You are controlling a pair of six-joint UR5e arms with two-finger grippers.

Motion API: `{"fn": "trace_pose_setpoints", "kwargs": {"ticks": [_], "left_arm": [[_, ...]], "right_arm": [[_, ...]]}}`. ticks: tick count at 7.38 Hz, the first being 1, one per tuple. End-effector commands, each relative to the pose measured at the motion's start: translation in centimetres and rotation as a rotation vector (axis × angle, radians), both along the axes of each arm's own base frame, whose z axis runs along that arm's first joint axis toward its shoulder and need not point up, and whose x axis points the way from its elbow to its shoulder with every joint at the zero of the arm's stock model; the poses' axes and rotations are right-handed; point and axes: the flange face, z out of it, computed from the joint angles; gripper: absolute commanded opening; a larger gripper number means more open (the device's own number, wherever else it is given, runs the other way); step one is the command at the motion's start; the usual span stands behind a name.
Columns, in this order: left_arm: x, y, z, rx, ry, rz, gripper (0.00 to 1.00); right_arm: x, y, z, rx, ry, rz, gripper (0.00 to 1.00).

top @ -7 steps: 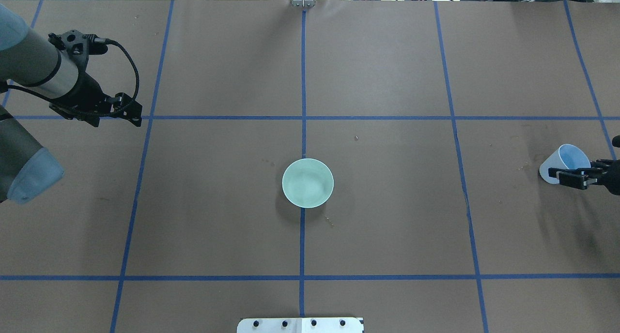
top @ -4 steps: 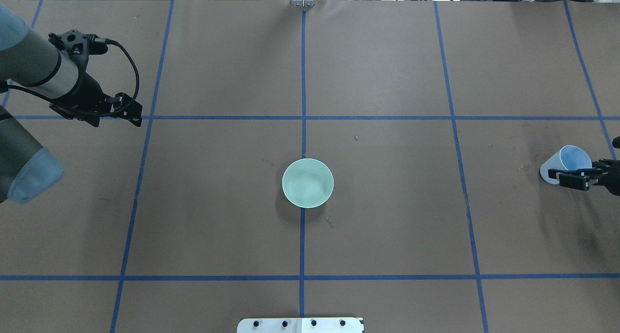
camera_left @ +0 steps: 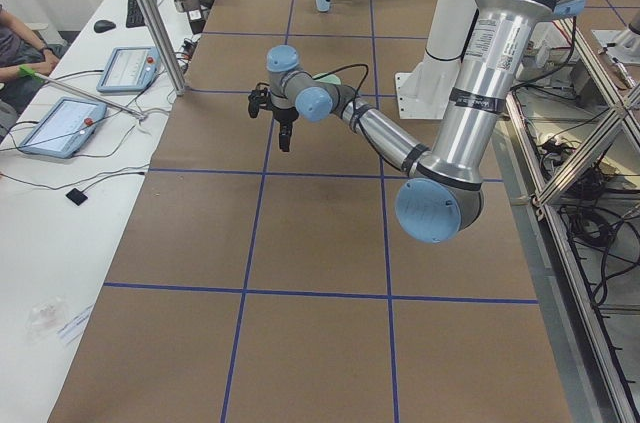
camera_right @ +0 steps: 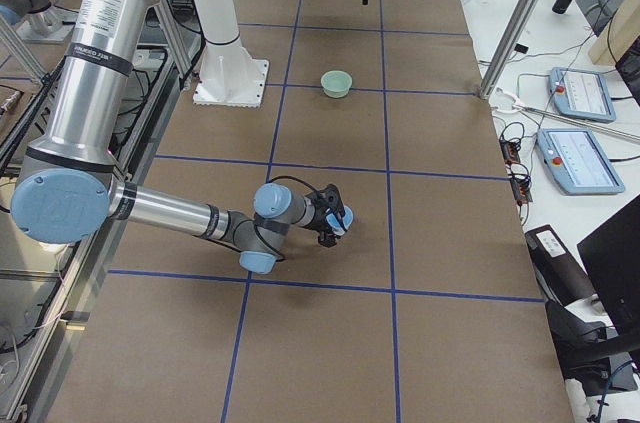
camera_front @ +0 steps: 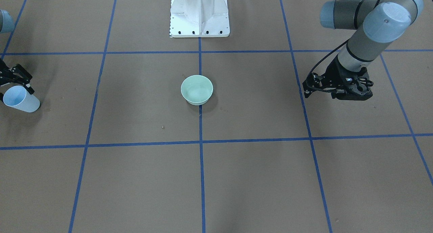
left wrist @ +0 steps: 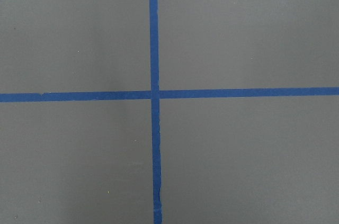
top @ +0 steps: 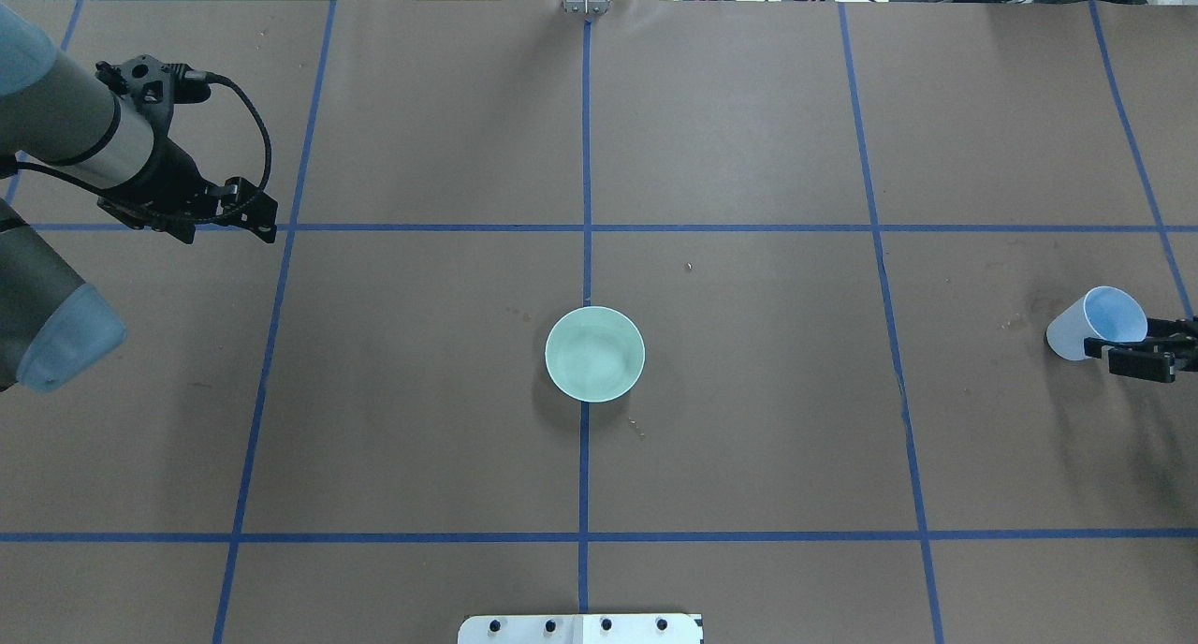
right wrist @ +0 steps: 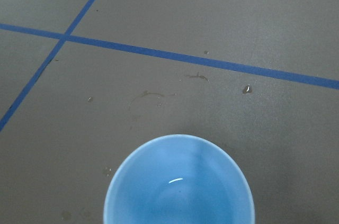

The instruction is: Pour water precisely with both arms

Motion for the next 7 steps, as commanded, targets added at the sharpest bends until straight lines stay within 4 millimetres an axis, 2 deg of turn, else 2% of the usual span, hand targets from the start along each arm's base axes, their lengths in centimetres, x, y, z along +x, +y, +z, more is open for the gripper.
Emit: {"fn": "trace_pose_setpoints", "kwargs": {"ticks": [1,3,5,7], "left_arm": [[0.1,0.0,0.0,-0.002,-0.001,0.001,1.00],[0.8,0.1,-1.2,-0.026,0.016,-0.026,1.00],[4.6,1.2,-4.5,-0.074,0.054,-0.042,0.99],[9.8,3.6,-8.9,-0.130,0.094,-0.069,0.99]], "right_arm": [[1.0,1.3,0.4,0.003,-0.009,-0.008,1.00],[3.1,3.8,1.2,0.000,-0.024,-0.028,1.00],[6.2,4.7,1.4,-0.046,-0.079,-0.069,1.00],[8.6,3.8,1.7,-0.104,-0.090,-0.048,1.00]]}}
